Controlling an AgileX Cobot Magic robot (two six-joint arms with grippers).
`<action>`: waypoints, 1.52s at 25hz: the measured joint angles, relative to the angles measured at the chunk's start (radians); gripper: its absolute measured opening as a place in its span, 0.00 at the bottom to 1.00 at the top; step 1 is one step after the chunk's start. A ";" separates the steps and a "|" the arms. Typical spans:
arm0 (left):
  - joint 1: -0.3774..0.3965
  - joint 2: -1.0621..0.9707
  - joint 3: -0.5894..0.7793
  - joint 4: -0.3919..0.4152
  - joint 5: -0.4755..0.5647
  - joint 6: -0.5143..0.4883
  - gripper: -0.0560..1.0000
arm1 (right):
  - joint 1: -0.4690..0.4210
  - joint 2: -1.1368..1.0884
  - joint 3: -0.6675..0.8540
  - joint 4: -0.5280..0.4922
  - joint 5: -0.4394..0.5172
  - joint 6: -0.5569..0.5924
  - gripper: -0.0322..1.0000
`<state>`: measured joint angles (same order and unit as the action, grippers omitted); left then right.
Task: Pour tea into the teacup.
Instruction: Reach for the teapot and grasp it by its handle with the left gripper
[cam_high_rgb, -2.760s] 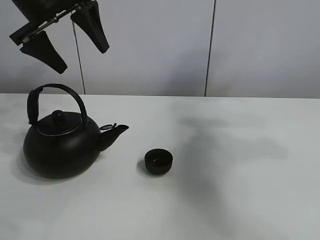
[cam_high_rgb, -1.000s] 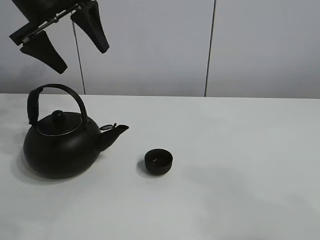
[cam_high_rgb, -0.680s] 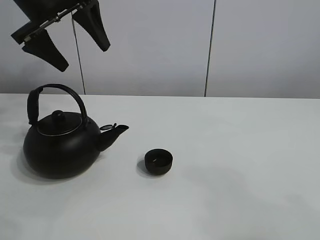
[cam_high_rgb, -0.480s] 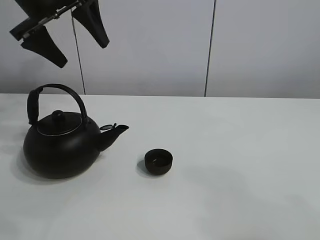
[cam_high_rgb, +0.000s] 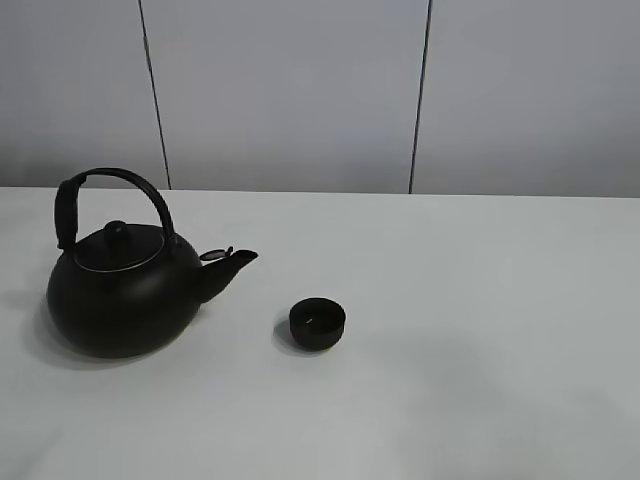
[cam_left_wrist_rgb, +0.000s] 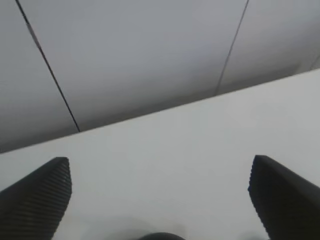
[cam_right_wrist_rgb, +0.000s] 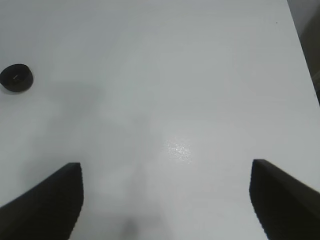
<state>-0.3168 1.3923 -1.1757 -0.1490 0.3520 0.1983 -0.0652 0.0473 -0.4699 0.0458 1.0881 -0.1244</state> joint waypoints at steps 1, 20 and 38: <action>-0.003 -0.043 0.128 0.010 -0.123 -0.001 0.71 | 0.000 0.000 0.000 0.000 0.000 0.000 0.63; -0.008 0.318 1.029 0.039 -1.484 -0.117 0.71 | 0.000 0.000 0.000 0.000 0.000 0.000 0.63; 0.101 0.389 0.850 0.160 -1.492 -0.144 0.71 | 0.000 0.000 0.000 0.000 -0.004 0.000 0.63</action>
<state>-0.2157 1.7808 -0.3260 0.0107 -1.1404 0.0545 -0.0652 0.0473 -0.4699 0.0458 1.0839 -0.1244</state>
